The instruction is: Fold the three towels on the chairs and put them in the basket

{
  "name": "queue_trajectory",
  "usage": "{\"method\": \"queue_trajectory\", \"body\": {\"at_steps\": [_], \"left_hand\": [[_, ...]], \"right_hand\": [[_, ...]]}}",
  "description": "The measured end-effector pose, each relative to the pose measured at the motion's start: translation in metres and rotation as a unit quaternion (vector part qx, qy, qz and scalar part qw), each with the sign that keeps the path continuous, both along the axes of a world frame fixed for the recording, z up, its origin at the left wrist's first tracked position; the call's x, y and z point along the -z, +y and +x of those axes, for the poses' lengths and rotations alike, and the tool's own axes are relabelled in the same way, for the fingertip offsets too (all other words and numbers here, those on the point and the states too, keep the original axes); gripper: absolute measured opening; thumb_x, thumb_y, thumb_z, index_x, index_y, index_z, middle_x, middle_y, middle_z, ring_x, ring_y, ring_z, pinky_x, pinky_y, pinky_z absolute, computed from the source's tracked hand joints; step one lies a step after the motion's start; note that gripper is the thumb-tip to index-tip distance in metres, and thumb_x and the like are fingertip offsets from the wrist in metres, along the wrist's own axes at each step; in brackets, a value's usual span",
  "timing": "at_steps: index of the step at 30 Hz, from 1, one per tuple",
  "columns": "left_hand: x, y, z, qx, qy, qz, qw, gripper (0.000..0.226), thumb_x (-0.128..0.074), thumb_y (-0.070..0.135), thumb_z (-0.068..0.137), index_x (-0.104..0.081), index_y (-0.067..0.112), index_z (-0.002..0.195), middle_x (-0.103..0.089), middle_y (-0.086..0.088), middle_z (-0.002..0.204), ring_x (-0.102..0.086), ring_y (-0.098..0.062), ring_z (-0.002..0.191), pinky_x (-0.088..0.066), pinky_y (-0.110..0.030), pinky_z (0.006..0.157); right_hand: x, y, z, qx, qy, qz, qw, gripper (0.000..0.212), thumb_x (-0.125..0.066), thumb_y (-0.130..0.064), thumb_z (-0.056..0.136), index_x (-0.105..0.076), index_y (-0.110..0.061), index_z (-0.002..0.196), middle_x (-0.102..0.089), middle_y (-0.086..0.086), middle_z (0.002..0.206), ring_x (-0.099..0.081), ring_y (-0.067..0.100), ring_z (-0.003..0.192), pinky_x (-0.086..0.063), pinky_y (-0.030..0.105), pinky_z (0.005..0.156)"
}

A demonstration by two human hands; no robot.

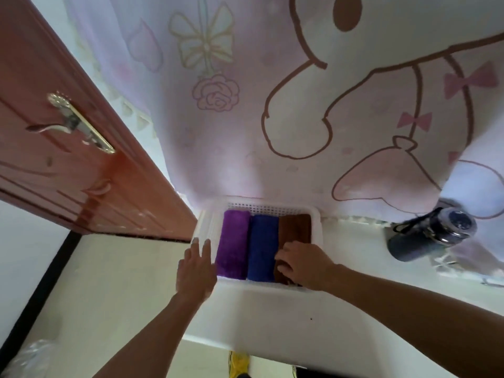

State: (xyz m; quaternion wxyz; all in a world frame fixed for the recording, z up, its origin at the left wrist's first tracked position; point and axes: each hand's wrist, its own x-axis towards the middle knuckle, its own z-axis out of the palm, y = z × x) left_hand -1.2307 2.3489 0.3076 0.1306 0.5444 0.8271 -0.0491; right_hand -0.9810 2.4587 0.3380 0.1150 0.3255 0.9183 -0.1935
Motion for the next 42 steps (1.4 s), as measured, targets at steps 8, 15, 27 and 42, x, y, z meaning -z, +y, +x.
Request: {"method": "queue_trajectory", "body": {"at_steps": [8, 15, 27, 42], "left_hand": [[0.006, -0.023, -0.019, -0.003, -0.080, 0.003, 0.997, 0.068, -0.045, 0.014, 0.095, -0.010, 0.020, 0.153, -0.038, -0.007, 0.138, -0.059, -0.022, 0.104, -0.049, -0.029, 0.076], [0.004, -0.053, -0.031, 0.039, -0.120, 0.018, 0.992, 0.056, -0.039, 0.020, 0.099, -0.017, 0.023, 0.151, -0.048, -0.003, 0.128, -0.061, -0.020, 0.096, -0.049, -0.032, 0.076], [0.003, -0.023, -0.039, 0.075, -0.111, -0.022, 0.991, 0.067, -0.039, 0.020, 0.098, -0.001, 0.013, 0.153, -0.048, -0.009, 0.134, -0.060, -0.020, 0.104, -0.046, -0.028, 0.072], [-0.003, 0.002, -0.042, 0.108, -0.122, -0.038, 0.986, 0.070, -0.044, 0.023, 0.095, -0.005, 0.009, 0.151, -0.059, -0.010, 0.117, -0.060, -0.025, 0.102, -0.042, -0.031, 0.071]], "right_hand": [[0.023, -0.082, -0.015, 0.119, -0.021, -0.017, 0.993, 0.036, -0.037, -0.047, 0.100, -0.058, -0.032, 0.125, -0.061, -0.003, 0.117, -0.055, 0.019, 0.110, -0.043, 0.035, 0.090], [0.032, -0.129, -0.012, 0.186, -0.005, 0.014, 0.983, 0.036, -0.038, -0.048, 0.099, -0.058, -0.036, 0.126, -0.061, -0.012, 0.118, -0.054, 0.013, 0.112, -0.039, 0.030, 0.094], [0.017, -0.126, -0.027, 0.265, -0.026, 0.018, 0.964, 0.032, -0.044, -0.047, 0.098, -0.060, -0.037, 0.124, -0.062, -0.010, 0.118, -0.056, 0.015, 0.111, -0.038, 0.029, 0.092], [-0.206, -0.086, -0.060, 0.368, 0.533, 0.105, 0.755, 0.009, -0.068, -0.027, 0.087, -0.068, -0.035, 0.090, -0.070, -0.020, 0.084, -0.065, 0.002, 0.078, -0.045, 0.014, 0.067]]}}
